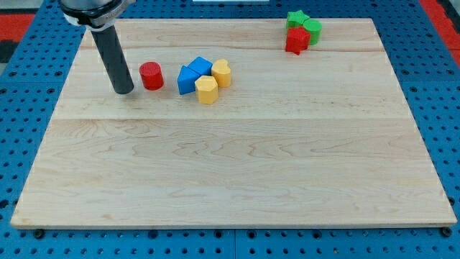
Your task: Push the red circle towards the left side of the blue triangle
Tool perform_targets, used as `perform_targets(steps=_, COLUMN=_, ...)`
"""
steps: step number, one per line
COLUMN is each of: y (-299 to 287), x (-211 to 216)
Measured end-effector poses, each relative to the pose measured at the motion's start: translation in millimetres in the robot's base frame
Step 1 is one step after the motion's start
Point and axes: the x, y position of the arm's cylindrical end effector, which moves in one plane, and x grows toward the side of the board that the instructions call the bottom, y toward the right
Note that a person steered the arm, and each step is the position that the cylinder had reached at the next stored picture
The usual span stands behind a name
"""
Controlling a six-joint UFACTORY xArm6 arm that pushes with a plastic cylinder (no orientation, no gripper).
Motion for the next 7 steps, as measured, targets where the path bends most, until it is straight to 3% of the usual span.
perform_targets(steps=2, y=2, x=-21)
perform_targets(steps=4, y=40, x=-22)
perform_targets(steps=7, y=46, x=-22)
